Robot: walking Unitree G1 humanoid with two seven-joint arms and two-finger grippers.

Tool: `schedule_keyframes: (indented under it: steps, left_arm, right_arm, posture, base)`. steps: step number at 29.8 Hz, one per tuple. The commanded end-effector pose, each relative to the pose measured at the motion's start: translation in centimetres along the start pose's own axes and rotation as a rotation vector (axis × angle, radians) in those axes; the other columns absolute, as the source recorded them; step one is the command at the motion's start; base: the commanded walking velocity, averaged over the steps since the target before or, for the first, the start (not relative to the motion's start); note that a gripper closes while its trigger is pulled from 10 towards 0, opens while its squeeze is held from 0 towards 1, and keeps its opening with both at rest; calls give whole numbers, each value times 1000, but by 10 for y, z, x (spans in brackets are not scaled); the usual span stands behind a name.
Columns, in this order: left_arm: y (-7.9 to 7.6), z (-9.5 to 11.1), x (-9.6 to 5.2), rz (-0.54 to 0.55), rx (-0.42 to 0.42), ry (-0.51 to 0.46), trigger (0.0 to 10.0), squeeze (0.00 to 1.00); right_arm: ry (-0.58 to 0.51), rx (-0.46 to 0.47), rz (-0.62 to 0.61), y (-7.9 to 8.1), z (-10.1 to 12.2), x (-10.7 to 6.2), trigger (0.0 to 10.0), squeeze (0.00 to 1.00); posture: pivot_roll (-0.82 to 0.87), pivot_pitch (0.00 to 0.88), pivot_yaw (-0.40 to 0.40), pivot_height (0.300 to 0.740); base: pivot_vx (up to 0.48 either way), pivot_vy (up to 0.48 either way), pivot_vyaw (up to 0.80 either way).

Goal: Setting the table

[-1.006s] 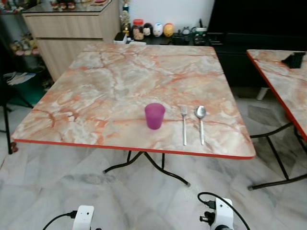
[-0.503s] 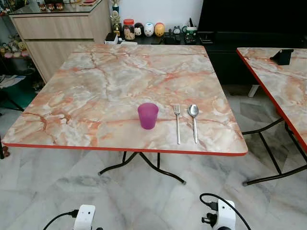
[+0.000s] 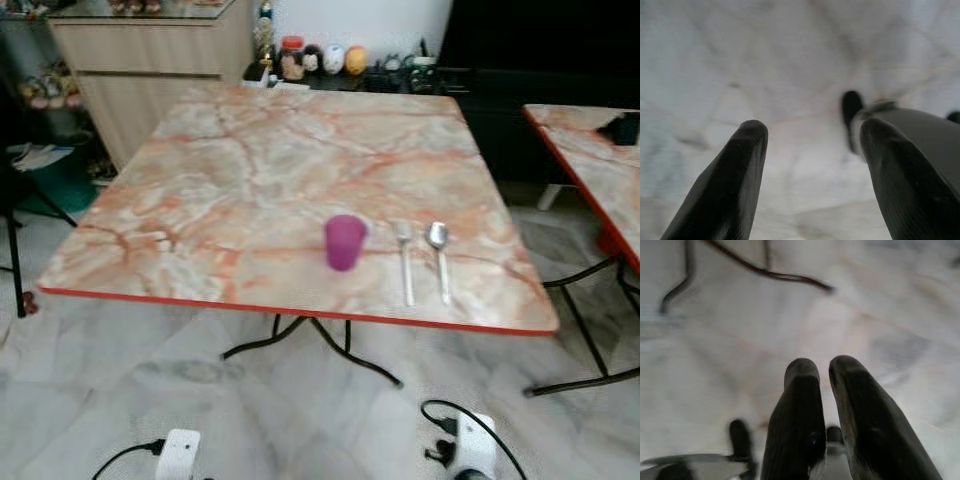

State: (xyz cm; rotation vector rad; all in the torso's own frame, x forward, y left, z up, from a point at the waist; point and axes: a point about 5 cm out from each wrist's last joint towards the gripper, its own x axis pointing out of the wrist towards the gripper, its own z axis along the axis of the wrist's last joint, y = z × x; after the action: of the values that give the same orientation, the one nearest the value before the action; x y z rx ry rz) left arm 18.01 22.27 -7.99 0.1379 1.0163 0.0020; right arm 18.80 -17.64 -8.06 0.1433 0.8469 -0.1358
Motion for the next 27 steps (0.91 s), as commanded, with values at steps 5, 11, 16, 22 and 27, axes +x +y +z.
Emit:
schedule_keyframes:
  steps: [5, 11, 16, 22, 27]
  left_arm:
    - [-5, -2, 0, -11, 5, 2, 10000, 0]
    - [-5, -2, 0, -15, 6, -1, 10000, 0]
    - [-5, -1, 0, -17, 11, -1, 10000, 0]
    - [-5, -1, 0, -21, 11, 2, 10000, 0]
    - [-5, -2, 0, -22, 12, 2, 10000, 0]
  right_arm:
    - [-12, 5, -27, -9, 2, 0, 10000, 0]
    - [-20, 8, -29, -9, 3, 0, 10000, 0]
    - [-22, 9, -29, -9, 4, 0, 10000, 0]
    - [-23, 9, -30, -8, 4, 0, 10000, 0]
    - [-22, 9, -28, -8, 3, 0, 10000, 0]
  posture:
    - [5, 0, 5, 740]
    - [8, 0, 4, 740]
    - [8, 0, 3, 740]
    - [8, 0, 4, 740]
    - [9, 0, 3, 740]
  base:
    - [0, 0, 0]
    - [0, 0, 0]
    - [0, 0, 0]
    - [0, 0, 0]
    - [0, 0, 0]
